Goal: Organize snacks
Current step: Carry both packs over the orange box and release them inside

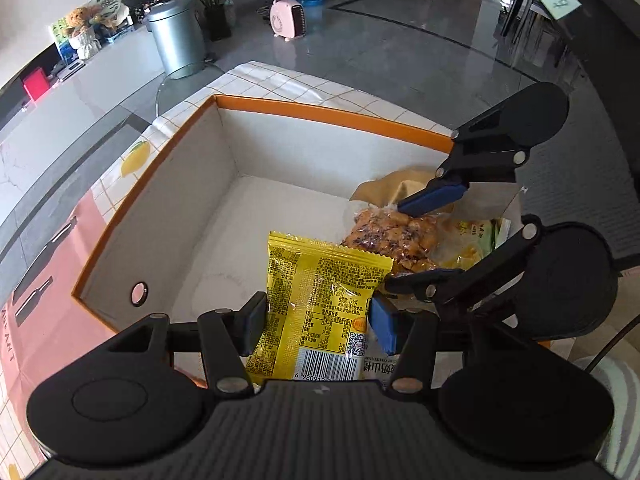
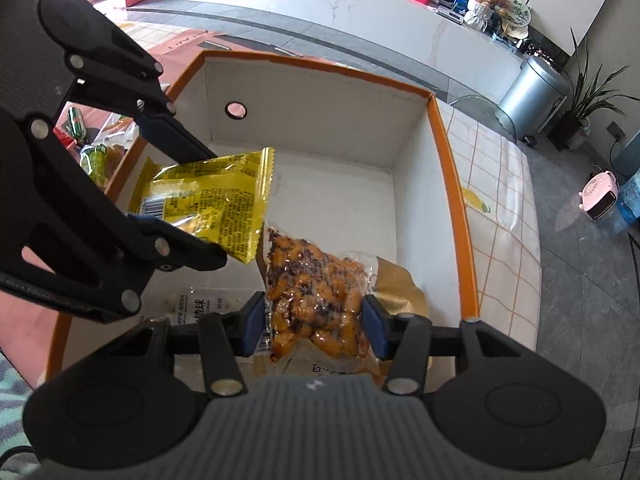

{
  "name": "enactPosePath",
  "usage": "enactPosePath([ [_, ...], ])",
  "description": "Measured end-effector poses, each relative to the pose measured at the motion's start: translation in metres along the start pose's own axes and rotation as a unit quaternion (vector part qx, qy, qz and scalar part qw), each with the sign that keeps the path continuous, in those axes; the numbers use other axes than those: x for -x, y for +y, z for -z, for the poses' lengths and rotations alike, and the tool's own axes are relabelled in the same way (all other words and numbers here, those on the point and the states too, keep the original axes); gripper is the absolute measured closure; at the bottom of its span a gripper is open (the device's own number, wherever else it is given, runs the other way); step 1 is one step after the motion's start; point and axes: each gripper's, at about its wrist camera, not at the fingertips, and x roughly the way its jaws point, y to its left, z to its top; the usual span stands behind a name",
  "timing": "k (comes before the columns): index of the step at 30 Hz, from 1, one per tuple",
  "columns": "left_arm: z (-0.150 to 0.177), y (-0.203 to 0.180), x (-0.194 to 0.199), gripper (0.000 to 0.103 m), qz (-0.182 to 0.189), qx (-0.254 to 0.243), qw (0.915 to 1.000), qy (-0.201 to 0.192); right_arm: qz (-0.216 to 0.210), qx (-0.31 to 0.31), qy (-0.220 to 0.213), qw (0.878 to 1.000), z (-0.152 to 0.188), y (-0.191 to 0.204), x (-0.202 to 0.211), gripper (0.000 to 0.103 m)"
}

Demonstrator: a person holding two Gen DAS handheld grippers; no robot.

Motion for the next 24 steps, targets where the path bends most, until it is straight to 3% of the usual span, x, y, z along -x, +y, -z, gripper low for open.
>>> enactPosePath([
  [17,-0.005,-0.006,-0.031,0.040,-0.018,-0.001,0.9975,0.069,-0.019,0.026,0.015,0.999,0.007,0.006,-0.019,0.051],
  [24,-0.007,-0.004,-0.028,0.034,-0.022,0.004,0.9979,0.061,-0.019,0.033,0.030,0.999,0.003,0.009,-0.012,0.039],
])
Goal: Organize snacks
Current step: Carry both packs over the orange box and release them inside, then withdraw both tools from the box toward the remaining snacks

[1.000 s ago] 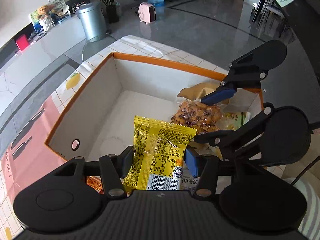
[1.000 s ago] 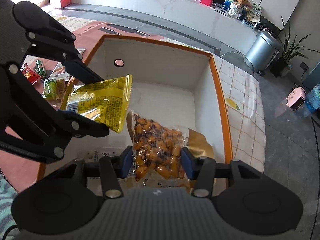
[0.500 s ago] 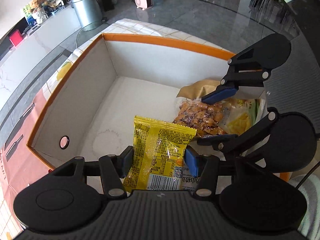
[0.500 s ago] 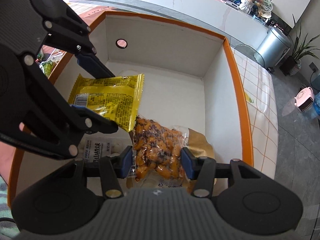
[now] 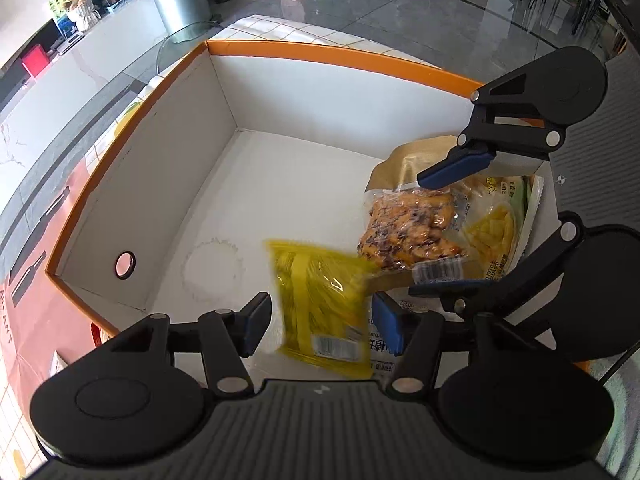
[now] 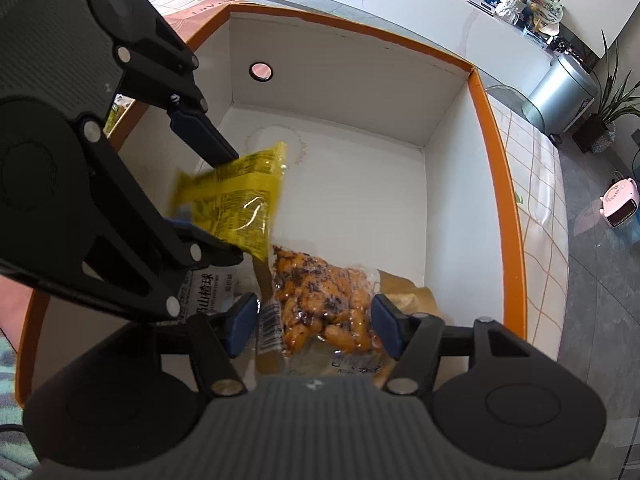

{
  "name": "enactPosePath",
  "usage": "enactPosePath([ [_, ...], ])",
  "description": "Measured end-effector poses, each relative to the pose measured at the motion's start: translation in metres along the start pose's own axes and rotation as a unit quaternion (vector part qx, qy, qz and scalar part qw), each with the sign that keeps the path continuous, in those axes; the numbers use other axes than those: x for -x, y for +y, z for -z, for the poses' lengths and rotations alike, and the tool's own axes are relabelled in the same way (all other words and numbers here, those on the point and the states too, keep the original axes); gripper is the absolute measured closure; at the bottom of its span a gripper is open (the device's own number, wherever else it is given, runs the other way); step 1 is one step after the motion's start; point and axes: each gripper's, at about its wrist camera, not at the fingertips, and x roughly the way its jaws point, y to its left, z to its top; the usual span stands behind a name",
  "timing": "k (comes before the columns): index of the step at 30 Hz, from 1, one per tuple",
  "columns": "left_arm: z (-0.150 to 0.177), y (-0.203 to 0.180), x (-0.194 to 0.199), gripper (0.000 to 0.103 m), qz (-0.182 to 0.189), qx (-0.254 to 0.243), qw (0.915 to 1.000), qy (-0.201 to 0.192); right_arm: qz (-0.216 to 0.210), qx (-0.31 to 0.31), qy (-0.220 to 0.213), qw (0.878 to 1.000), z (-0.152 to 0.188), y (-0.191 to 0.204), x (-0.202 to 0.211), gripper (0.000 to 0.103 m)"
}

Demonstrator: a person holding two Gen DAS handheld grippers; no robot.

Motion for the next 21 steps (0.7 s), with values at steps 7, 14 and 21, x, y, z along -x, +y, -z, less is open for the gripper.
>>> enactPosePath([
  [7,0.010,0.000,0.025,0.024,0.007,0.026,0.9990,-0.037,0.014,-0.005,0.030,0.999,-0.004,0.005,0.017,0.028],
  [14,0.030,-0.004,0.068,0.024,0.002,0.052,0.9954,-0.080,0.044,-0.064,0.048,0.996,0.002,0.001,0.040,0.028],
  [21,0.067,0.011,0.108,0.024,-0.011,0.117,0.9868,-0.111,0.071,-0.153,-0.010,0.986,0.013,0.011,0.082,0.028],
])
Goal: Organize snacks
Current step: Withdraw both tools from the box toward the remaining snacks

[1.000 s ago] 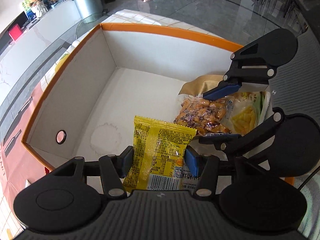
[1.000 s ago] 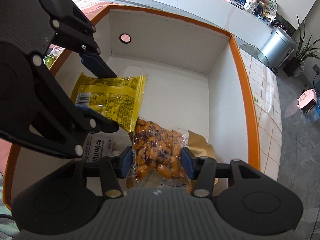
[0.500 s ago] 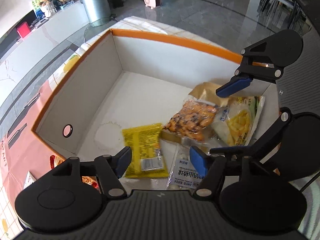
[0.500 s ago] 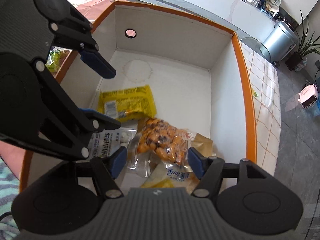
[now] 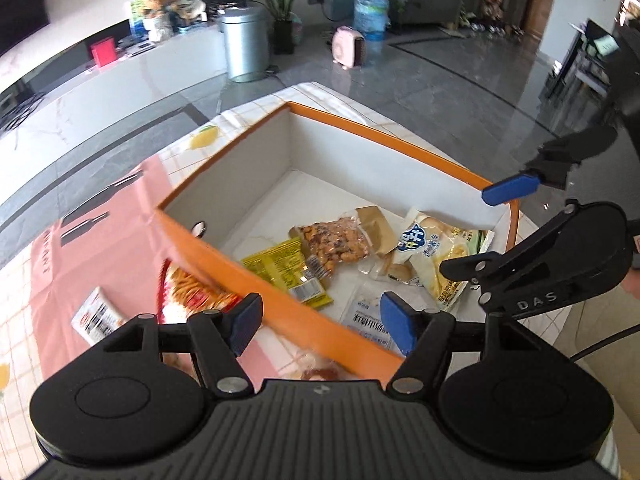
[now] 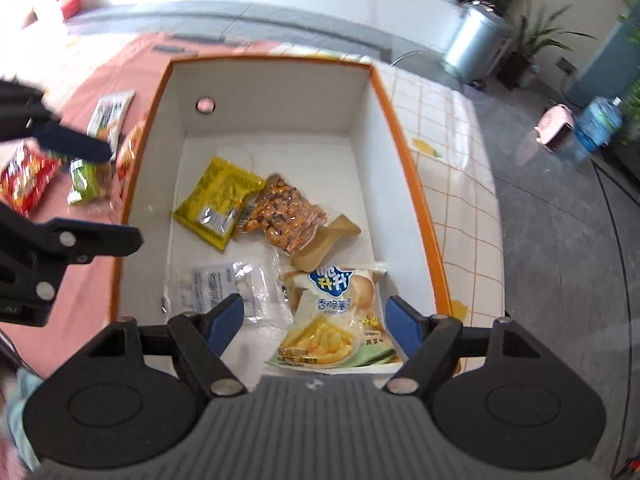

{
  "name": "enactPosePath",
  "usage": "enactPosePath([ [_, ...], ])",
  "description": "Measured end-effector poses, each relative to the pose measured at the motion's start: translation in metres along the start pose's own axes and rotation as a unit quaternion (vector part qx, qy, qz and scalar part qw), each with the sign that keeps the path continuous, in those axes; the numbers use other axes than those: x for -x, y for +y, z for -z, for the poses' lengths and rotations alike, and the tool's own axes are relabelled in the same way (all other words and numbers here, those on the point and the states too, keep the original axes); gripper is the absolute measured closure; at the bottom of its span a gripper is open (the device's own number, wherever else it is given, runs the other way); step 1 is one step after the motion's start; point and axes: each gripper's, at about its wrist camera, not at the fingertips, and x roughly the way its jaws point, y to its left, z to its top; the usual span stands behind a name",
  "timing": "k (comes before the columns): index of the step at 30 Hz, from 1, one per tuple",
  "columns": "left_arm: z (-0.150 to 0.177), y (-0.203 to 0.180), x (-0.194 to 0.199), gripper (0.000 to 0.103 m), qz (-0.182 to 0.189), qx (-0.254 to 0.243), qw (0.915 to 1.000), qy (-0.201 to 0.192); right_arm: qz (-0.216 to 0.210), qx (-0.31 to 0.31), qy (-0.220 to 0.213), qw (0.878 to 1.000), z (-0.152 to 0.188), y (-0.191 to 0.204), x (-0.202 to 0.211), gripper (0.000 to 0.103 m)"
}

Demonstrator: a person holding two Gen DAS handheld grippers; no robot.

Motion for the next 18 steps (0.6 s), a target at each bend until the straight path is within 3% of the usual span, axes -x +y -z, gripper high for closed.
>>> enactPosePath([
  [6,0.030,0.030,0.041,0.024,-0.031,0.054,0.9978,-0.025,-0.014,-0.051,-0.083,0.995,0.015,0.036,0.038,0.028],
  [11,0.062,0.056,0.067,0.024,-0.072,0.090,0.9928,-0.033,-0.054,-0.087,-0.144,0.984,0.029,0.079,0.057,0.028],
  [18,0.115,0.093,0.089,0.024,-0.111,0.128,0.9854,-0.020,-0.048,-0.090,-0.186,0.977,0.055,0.152,0.050,0.032],
])
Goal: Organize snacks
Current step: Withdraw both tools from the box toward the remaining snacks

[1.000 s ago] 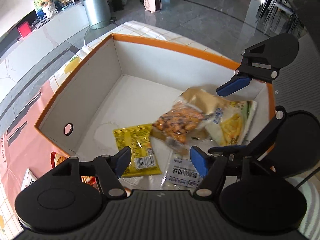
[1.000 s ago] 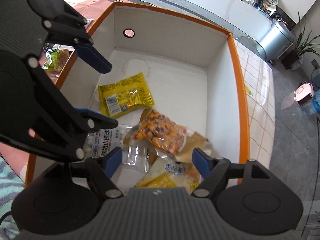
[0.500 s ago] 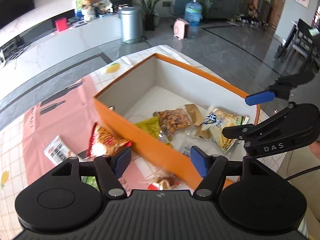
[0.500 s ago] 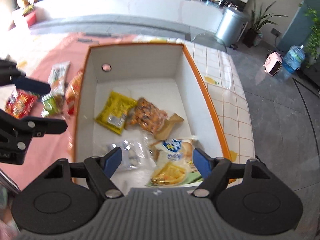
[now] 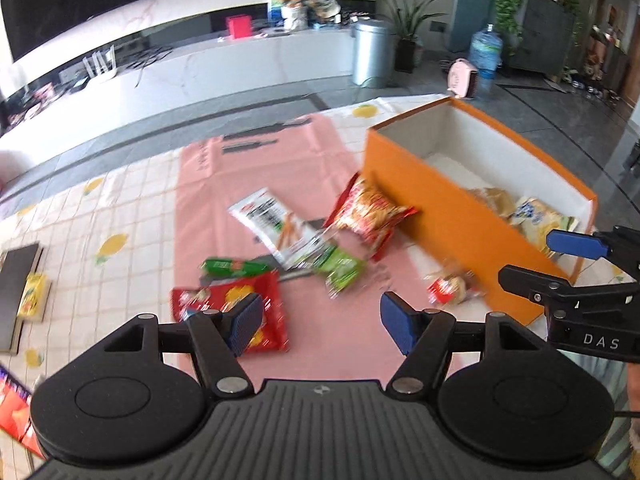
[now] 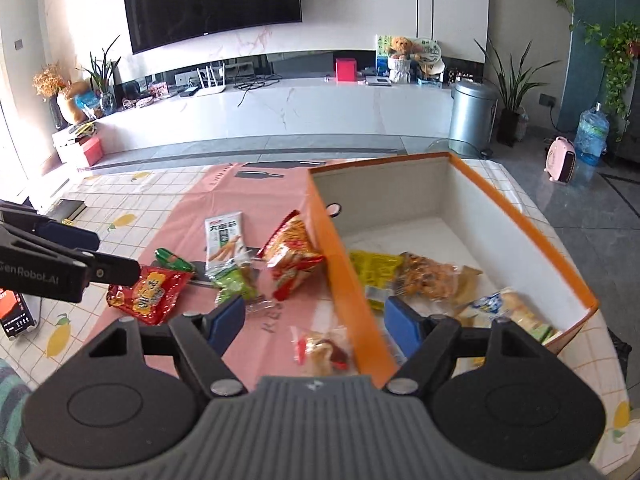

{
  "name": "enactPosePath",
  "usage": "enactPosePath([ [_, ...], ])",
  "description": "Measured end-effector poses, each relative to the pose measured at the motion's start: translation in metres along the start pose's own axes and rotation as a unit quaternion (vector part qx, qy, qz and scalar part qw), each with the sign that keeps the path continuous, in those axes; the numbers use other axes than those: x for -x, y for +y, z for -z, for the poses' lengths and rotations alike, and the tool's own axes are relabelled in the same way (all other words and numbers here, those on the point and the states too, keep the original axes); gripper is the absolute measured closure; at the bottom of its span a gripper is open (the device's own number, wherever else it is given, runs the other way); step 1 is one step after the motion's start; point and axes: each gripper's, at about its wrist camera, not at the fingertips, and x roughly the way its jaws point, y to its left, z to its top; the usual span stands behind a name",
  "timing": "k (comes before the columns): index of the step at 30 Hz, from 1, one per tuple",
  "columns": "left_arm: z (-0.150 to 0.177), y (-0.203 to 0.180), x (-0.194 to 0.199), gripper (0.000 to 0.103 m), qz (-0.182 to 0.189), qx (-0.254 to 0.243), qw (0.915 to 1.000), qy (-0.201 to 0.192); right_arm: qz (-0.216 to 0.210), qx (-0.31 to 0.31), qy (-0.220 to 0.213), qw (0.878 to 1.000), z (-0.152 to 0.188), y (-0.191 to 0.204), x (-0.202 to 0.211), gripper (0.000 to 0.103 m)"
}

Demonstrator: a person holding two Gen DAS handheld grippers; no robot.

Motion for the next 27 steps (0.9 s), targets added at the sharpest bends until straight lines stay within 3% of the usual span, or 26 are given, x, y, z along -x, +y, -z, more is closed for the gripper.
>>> enactPosePath([
  [9,0.036,0.047,-0.007,0.024,-0.027,0.034,0.9988,0.022,0.036,0.003,0.033,0.999,0.037,0.034,-0.039,0.036],
  [21,0.029,0.080,-0.057,0.024,-0.033,0.054,0.9970,0.044,0.110,0.050,0.046,0.992,0.037,0.039,-0.087,0.040],
  [27,0.030,0.104,-0.088,0.024,-0.044,0.086,0.9930,0.068,0.120,0.059,0.056,0.990,0.037,0.038,-0.104,0.040],
])
